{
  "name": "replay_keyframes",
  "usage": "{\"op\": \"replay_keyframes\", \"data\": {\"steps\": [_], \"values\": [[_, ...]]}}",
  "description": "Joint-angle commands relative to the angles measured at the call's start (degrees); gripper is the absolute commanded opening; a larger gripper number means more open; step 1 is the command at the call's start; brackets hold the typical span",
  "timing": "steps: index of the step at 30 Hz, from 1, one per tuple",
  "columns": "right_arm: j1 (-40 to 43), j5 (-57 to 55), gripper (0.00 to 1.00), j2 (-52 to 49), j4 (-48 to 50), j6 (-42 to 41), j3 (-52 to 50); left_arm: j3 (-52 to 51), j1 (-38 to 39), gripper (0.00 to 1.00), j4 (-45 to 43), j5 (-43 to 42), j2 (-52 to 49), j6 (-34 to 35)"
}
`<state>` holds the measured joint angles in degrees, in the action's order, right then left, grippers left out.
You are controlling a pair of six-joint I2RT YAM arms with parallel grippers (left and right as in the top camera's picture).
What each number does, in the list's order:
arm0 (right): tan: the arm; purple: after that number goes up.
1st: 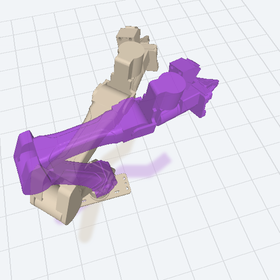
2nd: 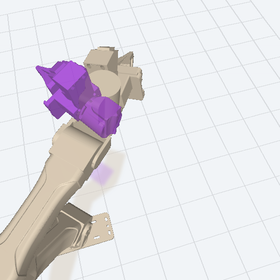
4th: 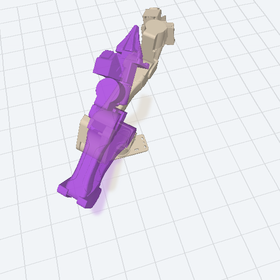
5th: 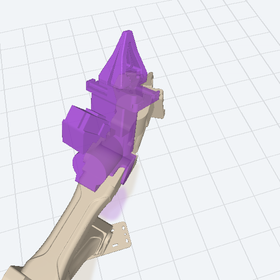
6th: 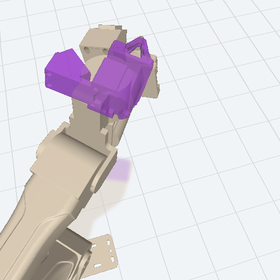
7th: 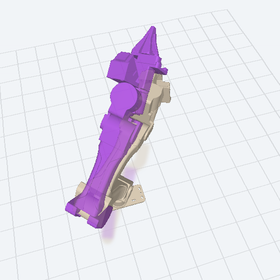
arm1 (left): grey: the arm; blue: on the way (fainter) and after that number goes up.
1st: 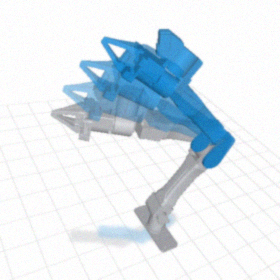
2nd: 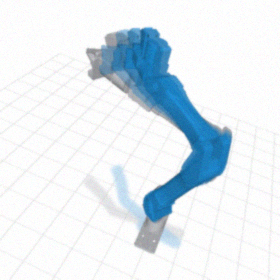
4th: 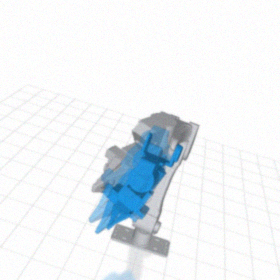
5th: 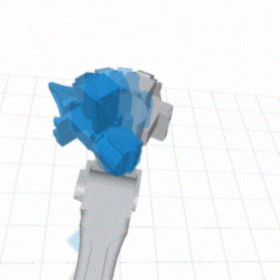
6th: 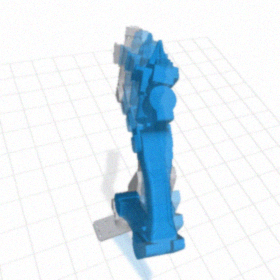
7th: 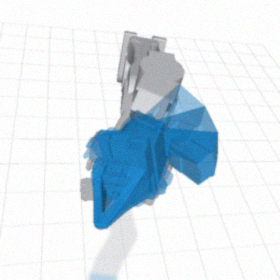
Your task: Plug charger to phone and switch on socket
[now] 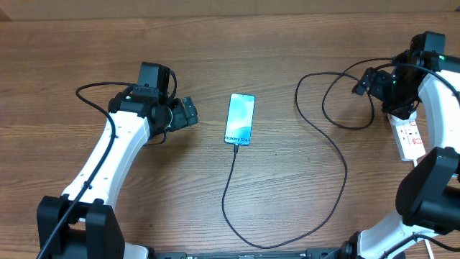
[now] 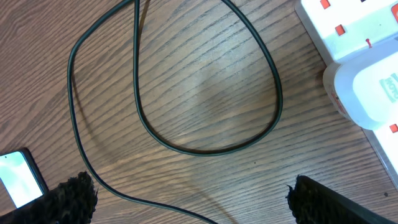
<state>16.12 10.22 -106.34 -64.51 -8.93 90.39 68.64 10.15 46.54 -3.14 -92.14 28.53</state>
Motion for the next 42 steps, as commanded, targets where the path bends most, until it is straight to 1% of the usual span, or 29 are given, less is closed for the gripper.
{"op": "replay_keyframes", "data": {"steps": [1, 16, 21, 42], "values": [[-0.1, -0.3, 1.0, 0.7, 0.2, 0.4, -0.3, 0.2, 0.4, 1.0, 0.0, 0.8, 1.0, -0.2], [-0.1, -0.3, 1.0, 0.7, 0.2, 0.4, -0.3, 0.2, 0.4, 1.0, 0.0, 0.8, 0.8, -0.3], [-0.1, -0.3, 1.0, 0.7, 0.2, 0.4, -0.3, 0.2, 0.5, 1.0, 0.0, 0.8, 2.7, -0.3], [-0.1, -0.3, 1.0, 0.7, 0.2, 0.4, -0.3, -0.2, 0.3, 0.99, 0.0, 0.8, 28.9, -0.3]]}}
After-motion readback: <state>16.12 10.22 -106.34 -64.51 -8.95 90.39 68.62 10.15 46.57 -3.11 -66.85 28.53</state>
